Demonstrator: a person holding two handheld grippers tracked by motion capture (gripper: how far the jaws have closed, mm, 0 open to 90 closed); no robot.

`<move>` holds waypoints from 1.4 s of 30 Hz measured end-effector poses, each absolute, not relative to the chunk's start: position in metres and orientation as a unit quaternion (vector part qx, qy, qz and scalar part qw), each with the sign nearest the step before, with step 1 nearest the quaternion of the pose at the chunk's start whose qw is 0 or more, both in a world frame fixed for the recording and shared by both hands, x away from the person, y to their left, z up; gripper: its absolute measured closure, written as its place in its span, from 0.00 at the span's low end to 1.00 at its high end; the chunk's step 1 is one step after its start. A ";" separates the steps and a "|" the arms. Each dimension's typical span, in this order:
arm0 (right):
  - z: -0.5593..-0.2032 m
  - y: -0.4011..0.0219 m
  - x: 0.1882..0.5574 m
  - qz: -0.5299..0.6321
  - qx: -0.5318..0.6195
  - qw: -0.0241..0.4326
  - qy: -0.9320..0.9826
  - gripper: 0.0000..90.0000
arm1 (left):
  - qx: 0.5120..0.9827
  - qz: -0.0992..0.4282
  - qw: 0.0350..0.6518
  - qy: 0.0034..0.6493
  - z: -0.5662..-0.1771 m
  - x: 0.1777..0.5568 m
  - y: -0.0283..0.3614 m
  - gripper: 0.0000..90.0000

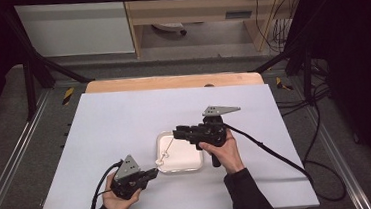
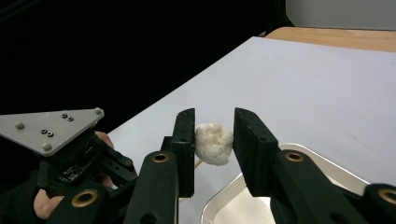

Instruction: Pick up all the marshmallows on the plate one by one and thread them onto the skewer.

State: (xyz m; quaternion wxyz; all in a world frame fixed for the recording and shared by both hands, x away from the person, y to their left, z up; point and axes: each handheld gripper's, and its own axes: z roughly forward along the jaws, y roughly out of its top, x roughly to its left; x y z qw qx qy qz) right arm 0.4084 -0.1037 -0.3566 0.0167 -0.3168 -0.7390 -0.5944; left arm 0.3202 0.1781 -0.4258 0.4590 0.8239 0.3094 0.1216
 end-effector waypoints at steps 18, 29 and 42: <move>-0.368 -0.096 0.409 -0.588 -0.316 0.038 -0.743 0.81 | 0.827 0.120 0.454 0.308 -0.427 0.320 0.177 0.98; -0.375 -0.090 0.402 -0.597 -0.311 0.041 -0.739 0.86 | 0.823 0.116 0.460 0.314 -0.428 0.320 0.178 0.98; -0.382 -0.084 0.397 -0.599 -0.305 0.035 -0.739 0.88 | 0.821 0.115 0.461 0.317 -0.429 0.320 0.177 0.98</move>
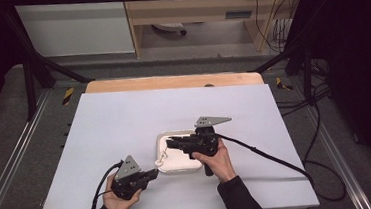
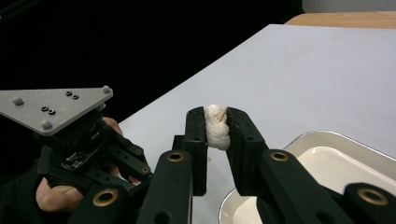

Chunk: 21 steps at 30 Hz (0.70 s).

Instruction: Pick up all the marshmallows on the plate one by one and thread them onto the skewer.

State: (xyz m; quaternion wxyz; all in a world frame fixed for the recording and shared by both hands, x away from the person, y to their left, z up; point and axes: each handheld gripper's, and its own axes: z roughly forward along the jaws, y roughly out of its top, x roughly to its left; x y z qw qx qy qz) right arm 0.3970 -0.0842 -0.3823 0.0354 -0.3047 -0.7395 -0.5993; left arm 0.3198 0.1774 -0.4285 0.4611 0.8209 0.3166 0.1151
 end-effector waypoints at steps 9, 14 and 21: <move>-0.397 -0.075 0.394 -0.587 -0.298 0.054 -0.750 0.88 | 0.816 0.117 0.468 0.319 -0.428 0.320 0.177 0.98; -0.398 -0.074 0.394 -0.588 -0.299 0.056 -0.749 0.87 | 0.816 0.117 0.469 0.318 -0.427 0.320 0.177 0.98; -0.392 -0.078 0.392 -0.586 -0.302 0.033 -0.751 0.74 | 0.814 0.121 0.471 0.318 -0.427 0.320 0.178 0.98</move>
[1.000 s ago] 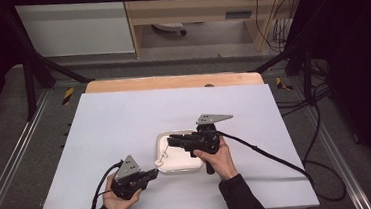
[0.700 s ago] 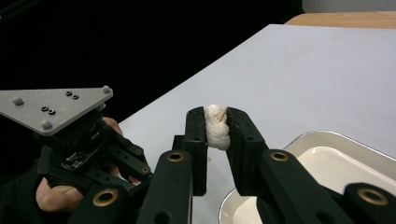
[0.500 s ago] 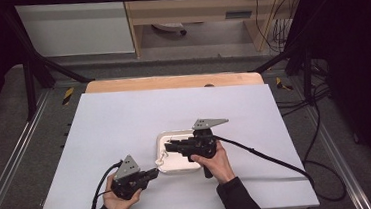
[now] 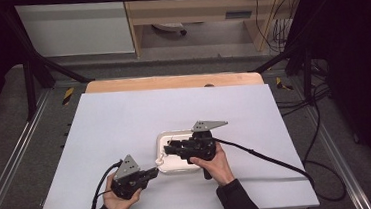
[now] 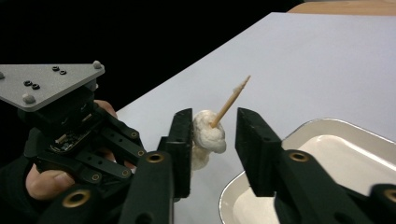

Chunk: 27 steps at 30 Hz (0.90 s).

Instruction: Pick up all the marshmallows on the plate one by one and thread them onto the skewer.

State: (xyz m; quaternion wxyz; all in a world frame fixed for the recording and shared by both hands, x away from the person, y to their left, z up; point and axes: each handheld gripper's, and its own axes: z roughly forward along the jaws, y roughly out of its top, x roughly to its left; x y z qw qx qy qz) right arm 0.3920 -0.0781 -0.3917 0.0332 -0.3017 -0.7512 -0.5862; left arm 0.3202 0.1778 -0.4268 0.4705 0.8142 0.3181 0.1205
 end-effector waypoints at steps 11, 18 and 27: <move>-0.381 -0.091 0.388 -0.567 -0.310 -0.021 -0.763 0.43 | 0.811 0.121 0.470 0.326 -0.427 0.322 0.181 0.98; -0.387 -0.104 0.388 -0.539 -0.317 -0.062 -0.778 0.22 | 0.813 0.120 0.466 0.327 -0.427 0.322 0.181 0.98; -0.400 -0.126 0.388 -0.495 -0.333 -0.082 -0.798 0.06 | 0.816 0.116 0.462 0.328 -0.427 0.323 0.181 0.98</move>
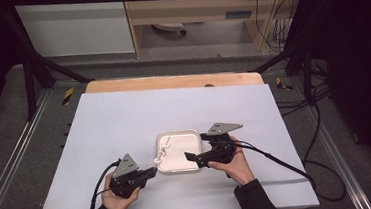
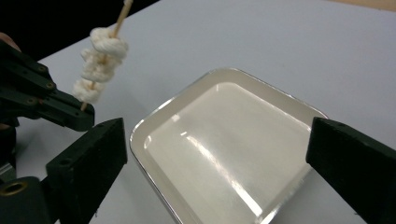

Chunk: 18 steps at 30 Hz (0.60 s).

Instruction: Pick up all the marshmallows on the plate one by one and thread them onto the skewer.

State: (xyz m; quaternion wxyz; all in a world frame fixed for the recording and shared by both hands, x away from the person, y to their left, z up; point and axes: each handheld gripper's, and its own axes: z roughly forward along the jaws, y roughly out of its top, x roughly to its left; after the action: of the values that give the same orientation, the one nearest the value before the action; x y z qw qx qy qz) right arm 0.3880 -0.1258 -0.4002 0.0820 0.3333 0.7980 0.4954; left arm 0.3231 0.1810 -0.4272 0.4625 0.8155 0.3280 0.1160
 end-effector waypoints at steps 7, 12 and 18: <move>-0.412 -0.149 0.386 0.466 0.353 0.104 0.805 0.01 | 0.818 0.113 0.458 0.328 -0.427 0.324 0.181 0.98; -0.423 -0.166 0.384 0.449 0.353 0.111 0.813 0.01 | 0.820 0.111 0.455 0.331 -0.425 0.325 0.180 0.98; -0.433 -0.186 0.380 0.435 0.350 0.117 0.821 0.01 | 0.824 0.103 0.446 0.334 -0.423 0.329 0.177 0.98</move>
State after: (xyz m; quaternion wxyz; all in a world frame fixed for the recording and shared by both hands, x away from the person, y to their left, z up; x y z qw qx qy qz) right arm 0.3804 -0.1865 -0.4332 0.1170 0.3504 0.8209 0.4355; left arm 0.3287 0.1774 -0.4234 0.4465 0.8238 0.3337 0.1030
